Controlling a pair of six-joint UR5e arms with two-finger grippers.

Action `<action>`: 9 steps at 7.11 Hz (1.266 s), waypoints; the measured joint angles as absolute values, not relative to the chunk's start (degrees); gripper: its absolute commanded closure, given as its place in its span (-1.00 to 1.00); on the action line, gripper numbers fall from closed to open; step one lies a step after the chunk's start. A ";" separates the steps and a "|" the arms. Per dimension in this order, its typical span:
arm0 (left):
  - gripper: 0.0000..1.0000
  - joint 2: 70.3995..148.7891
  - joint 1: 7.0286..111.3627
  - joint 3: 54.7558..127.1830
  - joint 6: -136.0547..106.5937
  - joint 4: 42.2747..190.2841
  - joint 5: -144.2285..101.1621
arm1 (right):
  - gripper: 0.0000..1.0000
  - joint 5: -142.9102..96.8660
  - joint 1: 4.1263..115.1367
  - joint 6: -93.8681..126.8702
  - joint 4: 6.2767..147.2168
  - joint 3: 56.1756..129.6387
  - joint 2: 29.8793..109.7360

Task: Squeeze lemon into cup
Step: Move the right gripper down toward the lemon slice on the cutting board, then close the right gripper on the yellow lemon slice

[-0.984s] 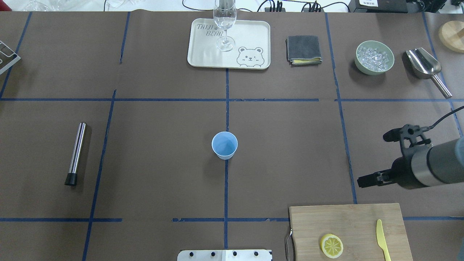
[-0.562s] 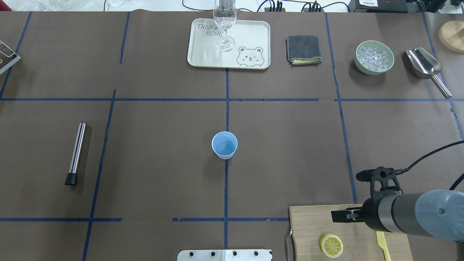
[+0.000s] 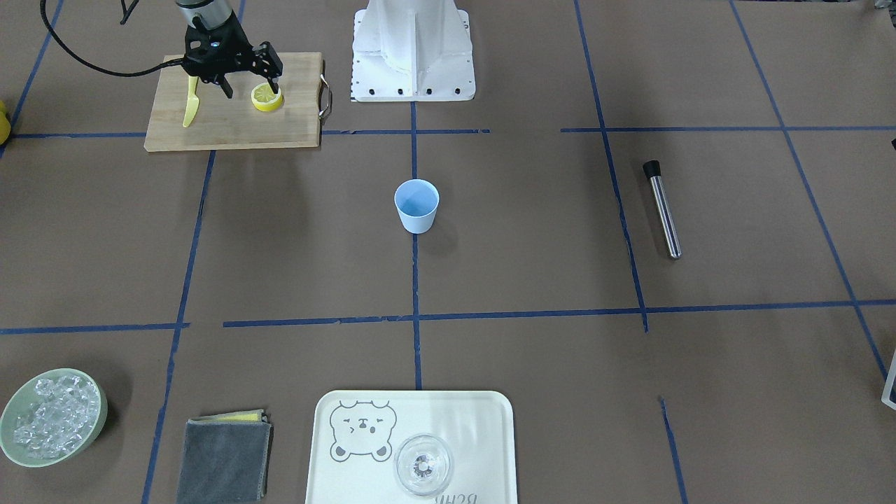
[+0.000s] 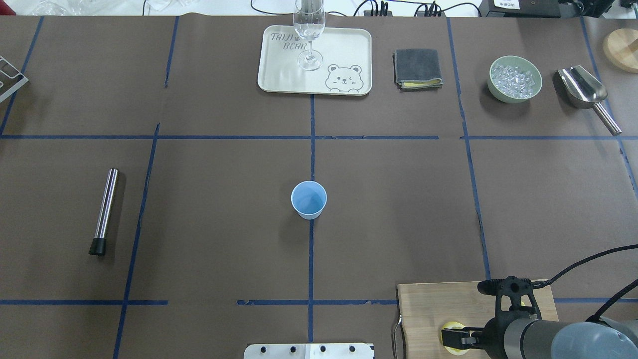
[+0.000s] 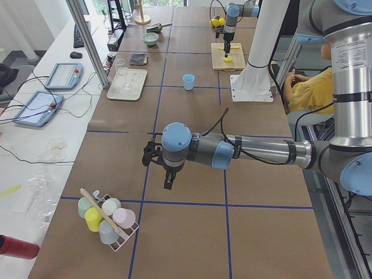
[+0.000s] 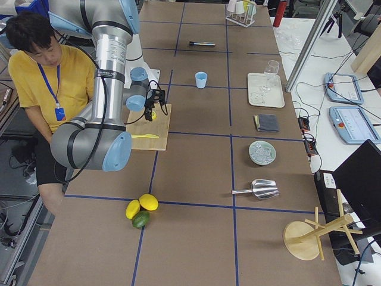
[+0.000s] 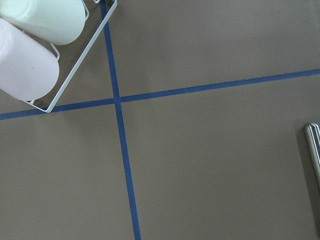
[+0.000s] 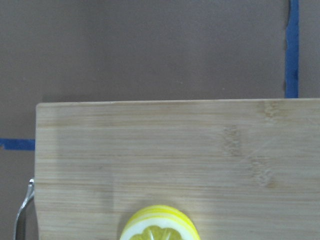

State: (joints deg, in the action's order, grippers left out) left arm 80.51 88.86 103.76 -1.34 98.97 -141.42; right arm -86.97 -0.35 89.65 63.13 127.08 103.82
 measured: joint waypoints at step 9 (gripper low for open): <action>-1.00 79.46 88.98 104.31 -1.14 98.96 -141.50 | -0.88 -85.73 -1.28 90.09 65.21 124.41 100.18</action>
State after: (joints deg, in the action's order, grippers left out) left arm 79.46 88.98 104.31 -1.14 98.96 -141.50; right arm -85.73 -1.28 90.09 65.21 124.41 100.18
